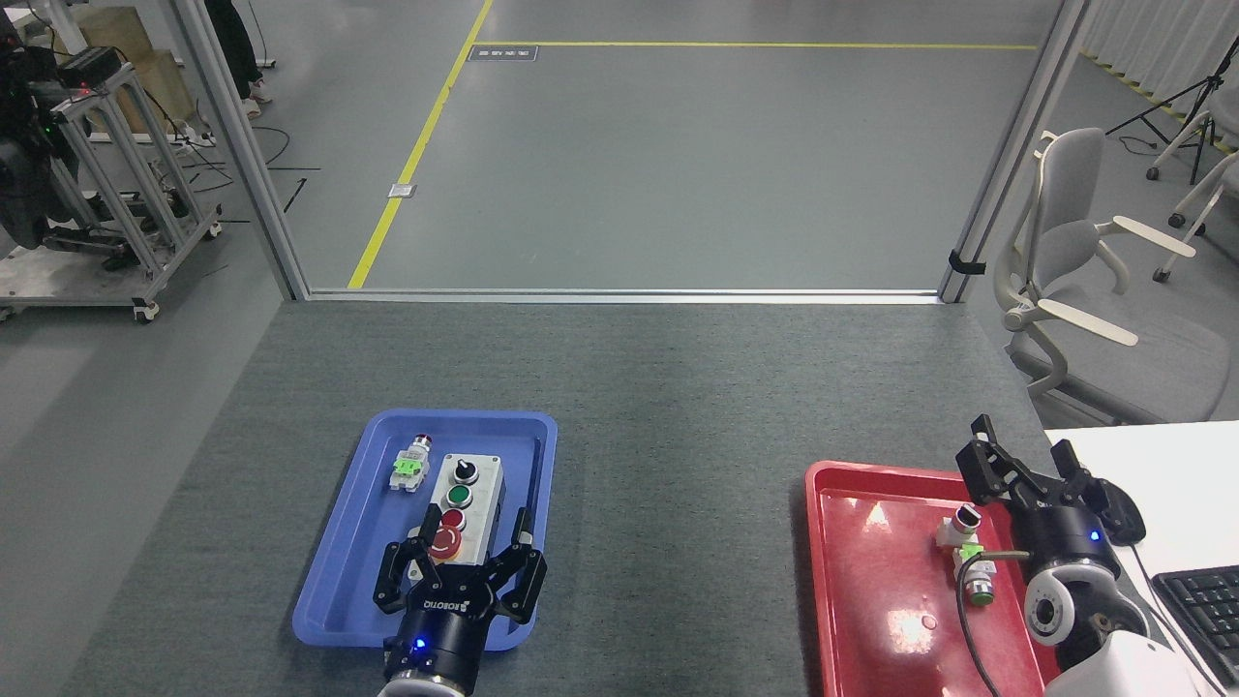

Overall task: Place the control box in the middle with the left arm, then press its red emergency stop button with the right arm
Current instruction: 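Lower the left gripper around the grey control box in the blue tray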

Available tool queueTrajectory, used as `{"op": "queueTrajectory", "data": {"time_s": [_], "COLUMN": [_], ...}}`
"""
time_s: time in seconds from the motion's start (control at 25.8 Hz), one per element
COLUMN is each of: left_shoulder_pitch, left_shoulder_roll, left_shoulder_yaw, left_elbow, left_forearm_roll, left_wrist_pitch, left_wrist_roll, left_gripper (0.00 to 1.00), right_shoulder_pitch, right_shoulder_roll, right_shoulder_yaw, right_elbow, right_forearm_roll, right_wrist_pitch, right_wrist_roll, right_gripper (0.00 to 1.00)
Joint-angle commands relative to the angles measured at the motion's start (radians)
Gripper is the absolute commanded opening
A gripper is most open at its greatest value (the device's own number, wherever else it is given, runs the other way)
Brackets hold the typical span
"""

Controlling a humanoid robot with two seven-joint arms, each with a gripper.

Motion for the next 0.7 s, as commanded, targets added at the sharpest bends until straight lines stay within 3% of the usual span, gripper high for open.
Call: {"op": "queueTrajectory", "data": {"time_s": [0.0, 0.66], "left_shoulder_pitch": [-0.002, -0.025], "left_shoulder_roll": [-0.001, 0.002], "left_shoulder_yaw": [0.000, 0.002], "left_elbow": [-0.001, -0.005], "left_forearm_roll": [0.000, -0.003], "left_wrist_pitch": [0.001, 0.010], "left_wrist_roll": [-0.002, -0.003], "left_gripper": [0.99, 0.99], "right_shoulder_pitch": [0.000, 0.002], "right_shoulder_roll": [-0.001, 0.001], "right_shoulder_yaw": [0.000, 0.000], "right_elbow": [0.000, 0.000], "right_forearm_roll": [0.000, -0.002], "right_wrist_pitch": [0.001, 0.001], "right_wrist_roll": [-0.004, -0.004], "right_gripper": [1.00, 1.00]}}
